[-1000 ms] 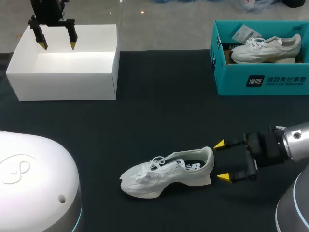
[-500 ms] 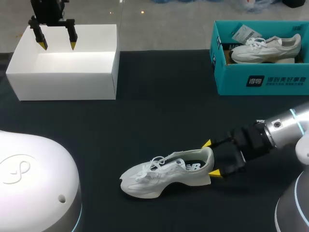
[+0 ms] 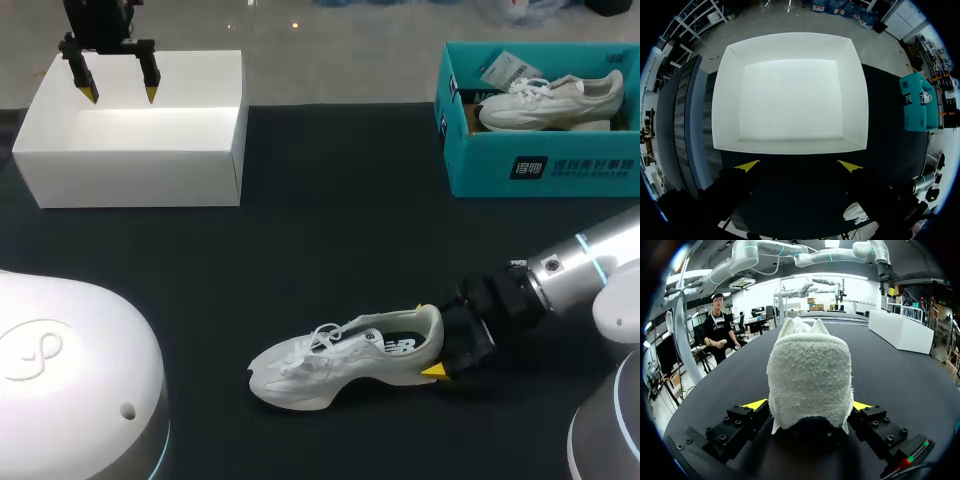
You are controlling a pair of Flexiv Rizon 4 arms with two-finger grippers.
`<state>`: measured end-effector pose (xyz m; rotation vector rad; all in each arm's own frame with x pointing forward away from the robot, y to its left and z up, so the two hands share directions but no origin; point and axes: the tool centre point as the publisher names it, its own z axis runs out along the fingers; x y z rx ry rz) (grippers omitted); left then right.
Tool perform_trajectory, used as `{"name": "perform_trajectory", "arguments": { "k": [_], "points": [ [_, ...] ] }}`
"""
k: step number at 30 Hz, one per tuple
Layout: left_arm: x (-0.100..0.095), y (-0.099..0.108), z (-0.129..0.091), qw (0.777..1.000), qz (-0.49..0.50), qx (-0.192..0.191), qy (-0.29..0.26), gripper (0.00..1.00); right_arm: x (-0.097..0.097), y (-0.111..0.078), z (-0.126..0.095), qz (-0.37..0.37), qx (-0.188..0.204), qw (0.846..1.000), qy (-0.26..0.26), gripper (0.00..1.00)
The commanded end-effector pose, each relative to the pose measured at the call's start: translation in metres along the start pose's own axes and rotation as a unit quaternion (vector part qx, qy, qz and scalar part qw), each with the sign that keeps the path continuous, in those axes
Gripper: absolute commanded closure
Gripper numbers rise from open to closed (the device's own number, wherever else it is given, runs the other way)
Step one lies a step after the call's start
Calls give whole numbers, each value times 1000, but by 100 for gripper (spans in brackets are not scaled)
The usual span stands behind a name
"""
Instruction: Take the shoe out of the shoebox, open the shoe tongue, remove and reinsert the insole, then place the shoe into the shoebox
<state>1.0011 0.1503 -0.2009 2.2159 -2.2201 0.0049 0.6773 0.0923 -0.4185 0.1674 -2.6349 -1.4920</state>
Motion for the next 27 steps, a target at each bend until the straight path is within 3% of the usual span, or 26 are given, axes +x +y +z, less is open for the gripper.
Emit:
{"name": "perform_trajectory", "arguments": {
  "k": [1,19,20,21,22,23,25,27],
  "points": [
    [0,0,-1,1000,0,0,-2,0,-1,-2,10,2,3,1000,3,0],
    [0,0,-1,1000,0,0,-2,0,-1,-3,29,28,-12,999,-23,0],
    [0,0,-1,1000,0,0,-2,0,-1,-4,29,29,-12,999,-24,4],
    [0,0,-1,1000,0,0,-2,0,-1,-4,29,30,-12,999,-26,33],
    [0,0,-1,1000,0,0,-2,0,-1,-4,29,30,-13,999,-29,67],
    [0,0,-1,1000,0,0,-2,0,-1,-4,28,30,-13,999,-30,72],
    [0,0,-1,1000,0,0,-2,0,-1,-5,25,34,-10,998,-44,100],
    [0,0,-1,1000,0,0,-2,0,0,-6,22,41,-12,997,-57,100]
  ]
}}
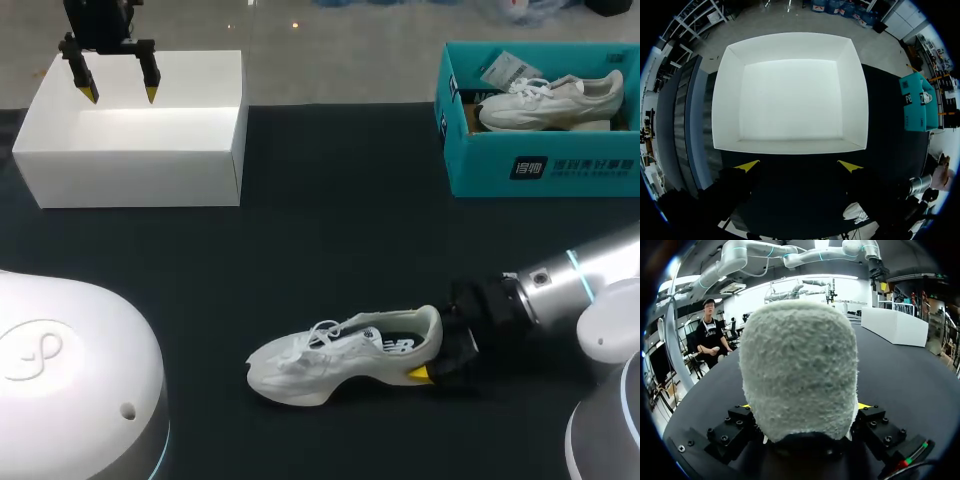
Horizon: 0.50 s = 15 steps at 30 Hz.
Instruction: Take the shoe out of the shoebox, open the shoe tongue, remove and reinsert the insole, then place the shoe into the shoebox
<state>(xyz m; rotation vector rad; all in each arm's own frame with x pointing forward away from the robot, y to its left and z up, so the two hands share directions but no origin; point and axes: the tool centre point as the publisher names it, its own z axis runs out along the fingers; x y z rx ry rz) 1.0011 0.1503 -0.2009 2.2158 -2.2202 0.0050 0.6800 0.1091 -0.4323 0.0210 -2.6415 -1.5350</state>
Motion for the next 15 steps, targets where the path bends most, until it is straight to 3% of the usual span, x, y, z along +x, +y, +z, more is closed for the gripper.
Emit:
{"name": "perform_trajectory", "arguments": {
  "k": [1,8,15],
  "points": [
    [0,0,-1,1000,0,0,-2,0,6,-3,-2,9,0,999,-31,100],
    [0,0,-1,1000,0,0,-2,0,6,-7,-17,27,6,997,-77,100],
    [0,0,-1,1000,0,0,-2,0,8,-8,-19,34,11,995,-88,100]
  ]
}}
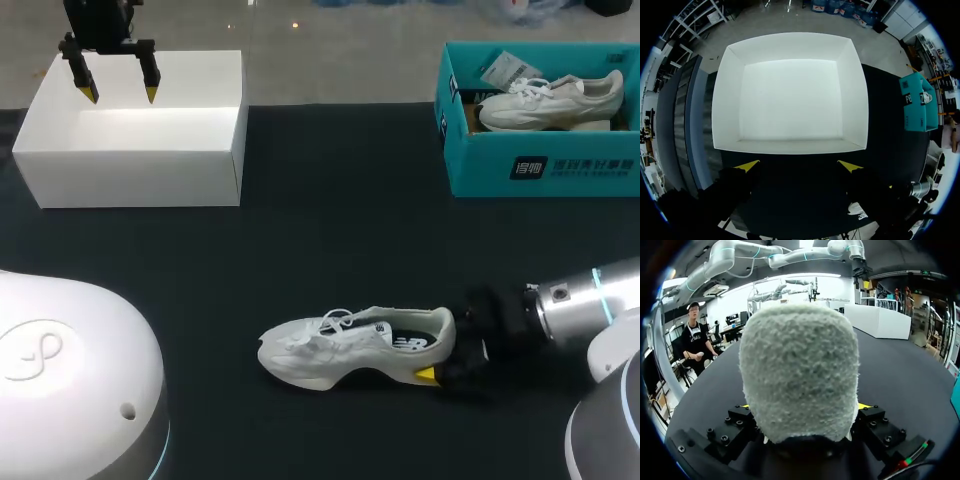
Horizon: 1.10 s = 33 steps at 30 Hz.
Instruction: Take the shoe out of the shoebox, open the shoe tongue, remove and reinsert the insole, then place the shoe into the shoebox
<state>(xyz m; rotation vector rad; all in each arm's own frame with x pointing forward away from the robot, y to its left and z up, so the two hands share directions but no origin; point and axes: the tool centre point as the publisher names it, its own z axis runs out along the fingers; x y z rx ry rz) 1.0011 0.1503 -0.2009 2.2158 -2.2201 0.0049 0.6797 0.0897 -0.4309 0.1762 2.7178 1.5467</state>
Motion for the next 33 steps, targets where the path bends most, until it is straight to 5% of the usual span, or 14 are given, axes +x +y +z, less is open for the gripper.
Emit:
{"name": "perform_trajectory", "arguments": {
  "k": [1,33],
  "points": [
    [0,0,-1,1000,0,0,-2,0,6,-1,-3,5,5,1000,-18,100],
    [0,0,-1,1000,0,0,-2,0,5,0,-2,11,15,999,-29,100]
  ]
}}
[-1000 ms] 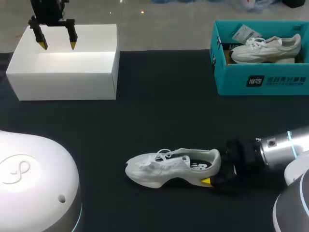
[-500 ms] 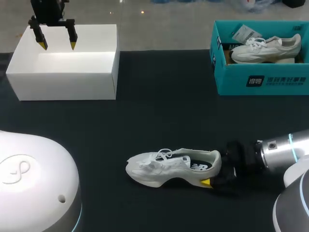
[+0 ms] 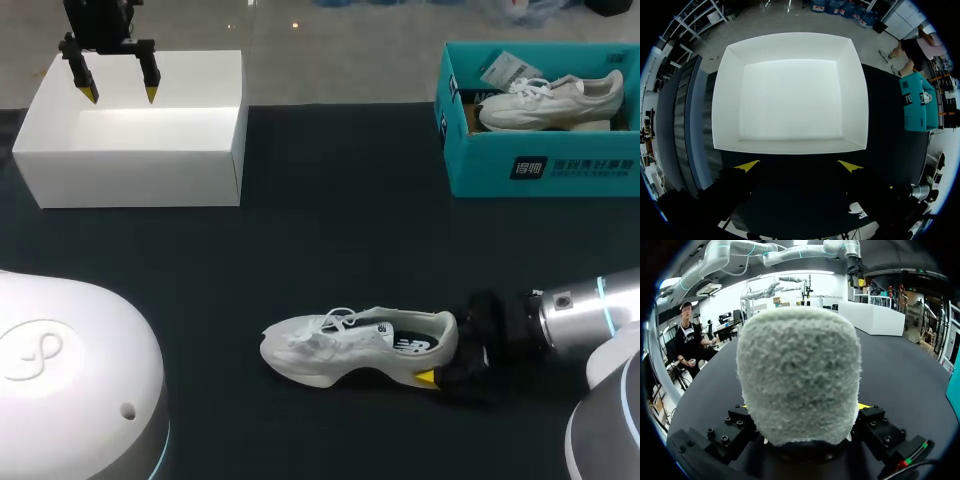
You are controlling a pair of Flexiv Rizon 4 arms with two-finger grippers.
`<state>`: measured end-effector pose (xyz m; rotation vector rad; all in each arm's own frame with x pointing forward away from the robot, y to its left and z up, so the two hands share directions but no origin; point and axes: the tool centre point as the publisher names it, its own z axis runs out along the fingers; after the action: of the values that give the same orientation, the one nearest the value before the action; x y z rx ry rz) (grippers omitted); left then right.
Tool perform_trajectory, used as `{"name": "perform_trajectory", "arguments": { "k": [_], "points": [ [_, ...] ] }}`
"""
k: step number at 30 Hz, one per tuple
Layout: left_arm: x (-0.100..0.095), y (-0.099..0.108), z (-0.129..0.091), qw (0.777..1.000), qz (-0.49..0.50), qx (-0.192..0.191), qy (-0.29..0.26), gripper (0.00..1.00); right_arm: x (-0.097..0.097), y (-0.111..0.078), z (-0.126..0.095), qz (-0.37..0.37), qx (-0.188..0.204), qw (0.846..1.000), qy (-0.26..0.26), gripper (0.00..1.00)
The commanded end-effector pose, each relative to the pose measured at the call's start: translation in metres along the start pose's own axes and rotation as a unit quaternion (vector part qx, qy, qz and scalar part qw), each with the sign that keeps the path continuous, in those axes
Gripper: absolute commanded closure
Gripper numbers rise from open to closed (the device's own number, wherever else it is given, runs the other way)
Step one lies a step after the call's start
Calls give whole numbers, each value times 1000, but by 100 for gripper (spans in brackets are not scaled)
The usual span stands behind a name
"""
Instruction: Take the shoe out of the shoebox, open the shoe tongue, remove and reinsert the insole, then place the shoe into the shoebox
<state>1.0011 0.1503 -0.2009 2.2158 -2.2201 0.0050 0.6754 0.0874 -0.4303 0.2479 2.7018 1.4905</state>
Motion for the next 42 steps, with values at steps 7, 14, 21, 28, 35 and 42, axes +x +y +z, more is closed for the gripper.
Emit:
{"name": "perform_trajectory", "arguments": {
  "k": [7,14,21,28,35,42],
  "points": [
    [0,0,-1,1000,0,0,-2,0,1,1,1,0,2,1000,-1,100],
    [0,0,-1,1000,0,0,-2,0,1,1,1,0,2,1000,-1,100],
    [41,-6,-15,998,-45,-19,-43,0,1,1,1,0,2,1000,-1,100],
    [94,7,-21,992,-63,-23,-104,0,1,1,1,0,2,1000,-1,100],
    [134,26,-24,991,-54,-5,-124,0,1,1,1,0,2,1000,-1,100],
    [175,50,-20,991,-24,21,-132,0,1,1,1,0,2,1000,-1,100]
  ]
}}
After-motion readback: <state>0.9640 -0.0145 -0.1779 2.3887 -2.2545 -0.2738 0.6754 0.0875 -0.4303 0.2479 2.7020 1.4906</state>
